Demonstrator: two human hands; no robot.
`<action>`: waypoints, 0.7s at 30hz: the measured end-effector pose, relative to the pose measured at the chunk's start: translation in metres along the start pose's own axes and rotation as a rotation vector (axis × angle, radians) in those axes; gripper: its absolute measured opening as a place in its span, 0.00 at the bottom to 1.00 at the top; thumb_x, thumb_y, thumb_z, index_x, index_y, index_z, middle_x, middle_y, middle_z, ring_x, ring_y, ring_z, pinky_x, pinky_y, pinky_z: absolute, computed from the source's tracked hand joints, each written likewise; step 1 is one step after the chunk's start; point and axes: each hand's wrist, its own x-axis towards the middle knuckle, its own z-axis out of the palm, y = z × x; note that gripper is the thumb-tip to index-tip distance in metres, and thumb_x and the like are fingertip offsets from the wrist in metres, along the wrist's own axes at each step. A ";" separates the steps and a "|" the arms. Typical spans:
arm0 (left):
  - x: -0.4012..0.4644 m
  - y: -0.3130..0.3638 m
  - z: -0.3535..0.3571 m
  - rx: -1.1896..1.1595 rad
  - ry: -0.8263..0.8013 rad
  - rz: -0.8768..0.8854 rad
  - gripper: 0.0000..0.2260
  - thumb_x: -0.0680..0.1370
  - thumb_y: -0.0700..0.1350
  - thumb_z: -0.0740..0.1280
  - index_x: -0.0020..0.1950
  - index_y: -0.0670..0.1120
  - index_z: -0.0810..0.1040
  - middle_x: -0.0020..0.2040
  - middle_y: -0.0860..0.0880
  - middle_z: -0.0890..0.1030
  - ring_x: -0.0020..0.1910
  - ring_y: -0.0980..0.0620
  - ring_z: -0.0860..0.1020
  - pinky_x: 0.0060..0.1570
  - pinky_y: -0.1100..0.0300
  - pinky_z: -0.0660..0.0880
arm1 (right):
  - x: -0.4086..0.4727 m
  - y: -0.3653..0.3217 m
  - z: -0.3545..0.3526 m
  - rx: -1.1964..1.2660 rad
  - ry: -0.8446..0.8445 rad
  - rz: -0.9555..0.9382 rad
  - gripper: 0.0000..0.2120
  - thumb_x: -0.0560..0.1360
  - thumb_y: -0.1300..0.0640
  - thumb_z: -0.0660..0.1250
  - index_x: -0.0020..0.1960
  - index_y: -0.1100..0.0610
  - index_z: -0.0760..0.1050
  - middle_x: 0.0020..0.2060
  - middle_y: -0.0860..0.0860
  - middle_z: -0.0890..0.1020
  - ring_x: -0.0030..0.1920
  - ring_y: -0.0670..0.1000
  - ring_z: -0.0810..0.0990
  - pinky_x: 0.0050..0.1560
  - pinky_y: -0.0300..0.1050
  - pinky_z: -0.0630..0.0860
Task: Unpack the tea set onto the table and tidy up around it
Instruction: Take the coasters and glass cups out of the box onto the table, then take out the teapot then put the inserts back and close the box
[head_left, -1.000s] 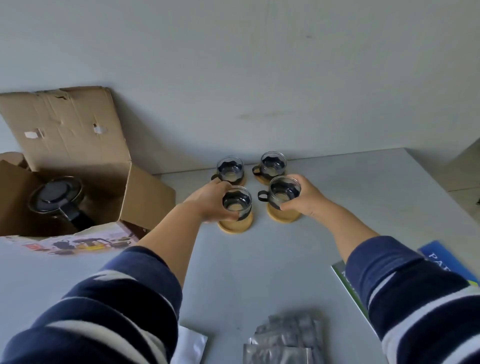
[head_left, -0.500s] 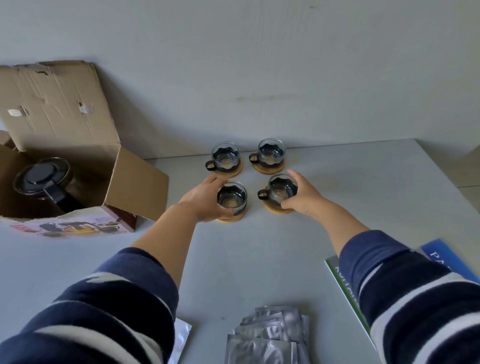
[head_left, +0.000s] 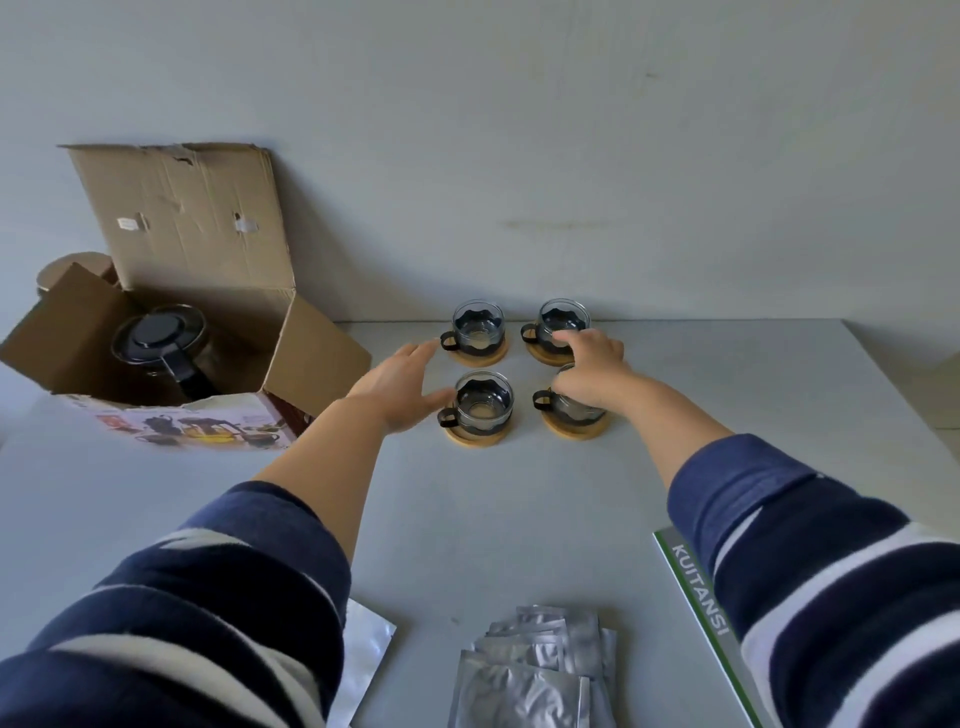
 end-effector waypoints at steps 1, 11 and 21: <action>-0.004 -0.006 -0.008 0.010 0.043 -0.010 0.32 0.78 0.56 0.64 0.78 0.49 0.57 0.75 0.48 0.65 0.71 0.47 0.68 0.68 0.49 0.68 | 0.000 -0.014 0.000 -0.026 0.009 -0.050 0.32 0.72 0.59 0.63 0.74 0.48 0.61 0.71 0.54 0.62 0.72 0.60 0.57 0.72 0.55 0.59; -0.081 -0.130 -0.097 0.195 0.582 -0.290 0.19 0.79 0.49 0.63 0.69 0.50 0.71 0.70 0.49 0.71 0.71 0.45 0.64 0.70 0.45 0.61 | -0.024 -0.194 0.053 0.014 -0.087 -0.503 0.22 0.77 0.58 0.62 0.70 0.54 0.69 0.67 0.54 0.72 0.67 0.55 0.71 0.63 0.46 0.68; -0.113 -0.234 -0.128 -0.332 0.555 -0.617 0.39 0.78 0.47 0.65 0.79 0.44 0.40 0.78 0.42 0.56 0.73 0.40 0.63 0.67 0.45 0.67 | -0.038 -0.334 0.144 0.075 -0.216 -0.319 0.17 0.79 0.52 0.62 0.60 0.64 0.75 0.53 0.58 0.80 0.58 0.59 0.78 0.54 0.49 0.75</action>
